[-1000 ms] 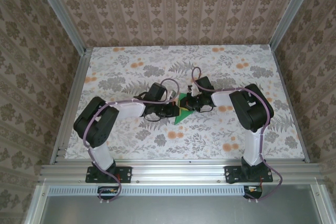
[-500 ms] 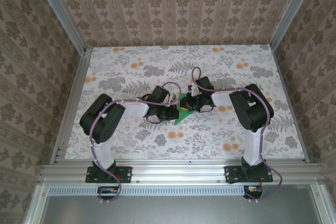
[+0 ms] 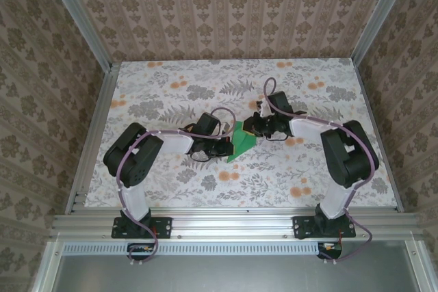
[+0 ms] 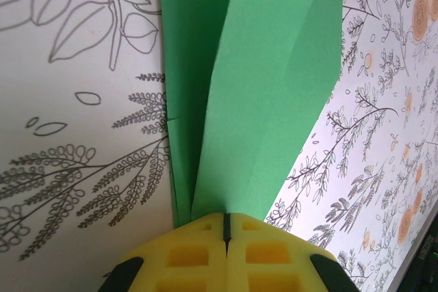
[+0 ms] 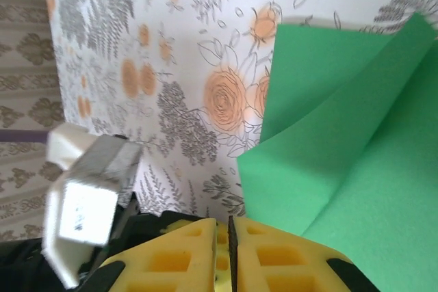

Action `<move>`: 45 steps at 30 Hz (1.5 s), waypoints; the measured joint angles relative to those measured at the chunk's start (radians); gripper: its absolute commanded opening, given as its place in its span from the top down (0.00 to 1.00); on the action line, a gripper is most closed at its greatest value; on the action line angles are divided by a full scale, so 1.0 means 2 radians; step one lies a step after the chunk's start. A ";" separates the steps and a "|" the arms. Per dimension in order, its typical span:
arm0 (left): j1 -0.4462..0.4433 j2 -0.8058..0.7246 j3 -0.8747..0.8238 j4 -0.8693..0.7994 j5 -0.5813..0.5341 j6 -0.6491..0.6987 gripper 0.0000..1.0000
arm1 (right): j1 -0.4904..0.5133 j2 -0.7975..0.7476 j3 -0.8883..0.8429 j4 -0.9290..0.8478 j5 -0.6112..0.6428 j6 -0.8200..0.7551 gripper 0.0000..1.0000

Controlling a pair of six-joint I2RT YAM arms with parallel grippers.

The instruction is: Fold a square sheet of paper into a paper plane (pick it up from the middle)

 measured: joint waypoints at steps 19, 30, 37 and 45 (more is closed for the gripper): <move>0.000 0.000 0.001 -0.001 0.001 0.000 1.00 | 0.046 0.074 -0.029 0.053 -0.011 0.032 0.91; 0.000 0.002 0.002 -0.004 0.001 0.000 1.00 | 0.037 0.101 0.010 0.032 -0.014 0.024 0.91; 0.000 0.002 -0.003 0.006 0.001 0.000 1.00 | 0.025 0.119 0.039 0.014 -0.026 0.019 0.90; 0.001 0.004 -0.007 0.017 0.001 0.000 1.00 | 0.015 0.141 0.079 -0.019 -0.032 0.006 0.90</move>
